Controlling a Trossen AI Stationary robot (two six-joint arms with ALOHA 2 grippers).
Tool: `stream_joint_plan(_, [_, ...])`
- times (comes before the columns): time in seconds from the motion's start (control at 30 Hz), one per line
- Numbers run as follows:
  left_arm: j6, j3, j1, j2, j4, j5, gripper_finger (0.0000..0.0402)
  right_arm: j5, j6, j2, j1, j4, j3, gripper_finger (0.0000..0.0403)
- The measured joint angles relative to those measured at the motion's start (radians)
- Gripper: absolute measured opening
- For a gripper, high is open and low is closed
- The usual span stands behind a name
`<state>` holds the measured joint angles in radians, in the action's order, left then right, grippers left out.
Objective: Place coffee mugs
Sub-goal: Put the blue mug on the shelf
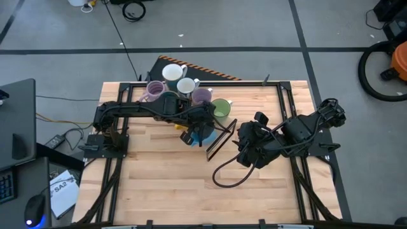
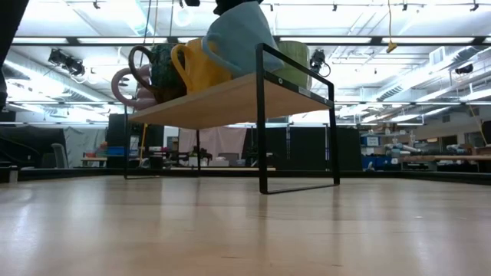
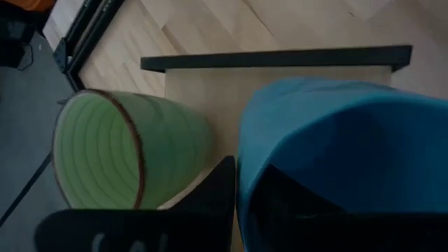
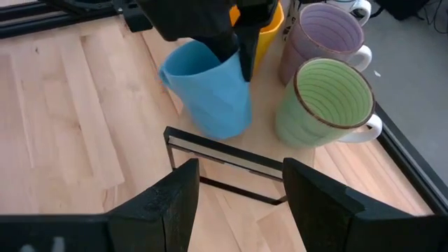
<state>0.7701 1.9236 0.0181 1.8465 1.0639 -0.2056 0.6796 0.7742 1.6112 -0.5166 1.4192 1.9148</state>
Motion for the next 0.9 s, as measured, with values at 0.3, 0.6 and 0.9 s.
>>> stream_joint_plan(0.3, [-0.003, 0.000, 0.001, 0.000, -0.018, -0.012, 0.0089, 0.000, -0.017, 0.000, -0.001, -0.013, 0.000, 0.0212])
stream_joint_plan(0.6, [-0.053, 0.000, 0.002, 0.001, -0.072, -0.035, 0.0105, 0.000, -0.018, 0.000, -0.001, -0.013, 0.000, 0.0212])
stream_joint_plan(0.9, [-0.055, 0.000, 0.002, 0.001, -0.086, -0.062, 0.0105, -0.019, -0.018, 0.000, -0.001, -0.013, 0.000, 0.0212])
